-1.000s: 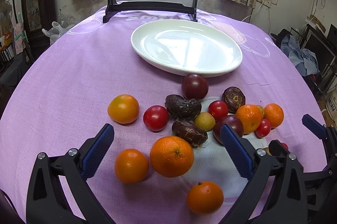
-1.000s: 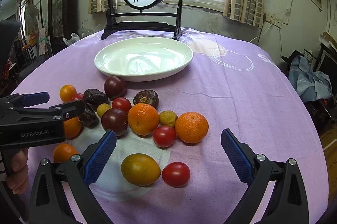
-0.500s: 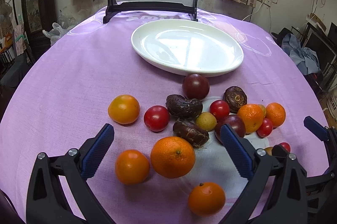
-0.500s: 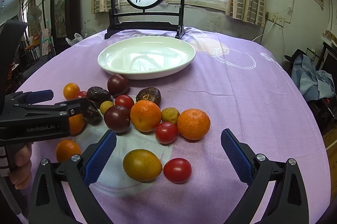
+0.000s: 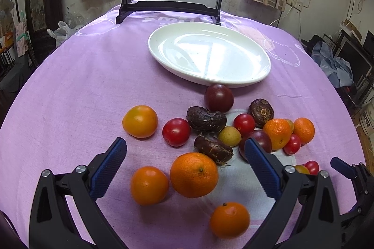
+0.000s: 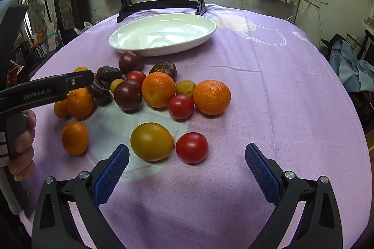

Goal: Organize fruits
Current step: 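Grasp a red cherry tomato with the right tool while the left tool grasps a small orange tomato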

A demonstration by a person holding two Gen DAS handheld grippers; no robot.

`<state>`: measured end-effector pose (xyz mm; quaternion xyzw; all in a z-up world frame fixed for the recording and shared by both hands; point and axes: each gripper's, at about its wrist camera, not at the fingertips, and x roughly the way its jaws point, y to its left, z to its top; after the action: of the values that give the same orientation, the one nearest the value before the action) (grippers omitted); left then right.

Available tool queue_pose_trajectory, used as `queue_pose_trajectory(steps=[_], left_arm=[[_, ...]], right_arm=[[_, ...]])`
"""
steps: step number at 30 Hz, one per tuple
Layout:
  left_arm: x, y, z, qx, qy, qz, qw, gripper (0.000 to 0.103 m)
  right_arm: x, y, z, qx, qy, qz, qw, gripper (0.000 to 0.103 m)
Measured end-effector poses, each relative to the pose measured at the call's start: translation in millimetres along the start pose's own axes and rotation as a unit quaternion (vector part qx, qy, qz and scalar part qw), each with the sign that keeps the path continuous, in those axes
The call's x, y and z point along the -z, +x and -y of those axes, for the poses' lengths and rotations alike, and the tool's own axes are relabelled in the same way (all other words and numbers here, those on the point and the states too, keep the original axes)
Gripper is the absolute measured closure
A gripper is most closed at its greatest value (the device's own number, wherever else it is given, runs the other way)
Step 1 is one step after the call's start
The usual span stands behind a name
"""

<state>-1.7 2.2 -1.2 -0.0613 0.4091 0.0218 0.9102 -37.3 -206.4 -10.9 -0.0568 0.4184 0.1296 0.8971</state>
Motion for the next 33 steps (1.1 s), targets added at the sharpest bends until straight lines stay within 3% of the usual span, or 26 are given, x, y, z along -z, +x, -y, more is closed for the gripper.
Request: queue_pose_trajectory(steps=[5,11,13,17,20,22,33], left_arm=[[-4,0,-10,-0.004,-0.017,0.000,0.9998,0.004],[-7,1,-19,-0.016,-0.030,0.001,0.9994,0.004],[-7,2,-21,-0.019,-0.032,0.001,0.9993,0.004],[-6,1,-25,-0.021,-0.029,-0.002,0.9994,0.004],[-3,-5,-35,-0.020,-0.028,-0.005,0.9994,0.004],[1,-9,-44,-0.020,-0.027,-0.010,0.9994,0.004],[36,-8,-64,-0.021,0.039,-0.075,0.9962,0.004]], right_arm=[[3,-10,1,-0.002,-0.021,-0.003,1.000,0.006],[9,-4,11,0.015,-0.028,-0.030,0.999,0.024],[7,4,11,0.010,-0.028,-0.042,0.999,0.036],[-1,20,7,0.013,-0.041,-0.060,0.997,0.043],[-8,25,5,0.001,-0.053,-0.062,0.997,0.056],[-11,26,3,-0.019,-0.055,-0.065,0.996,0.072],[-7,20,7,-0.049,-0.036,-0.044,0.997,0.073]])
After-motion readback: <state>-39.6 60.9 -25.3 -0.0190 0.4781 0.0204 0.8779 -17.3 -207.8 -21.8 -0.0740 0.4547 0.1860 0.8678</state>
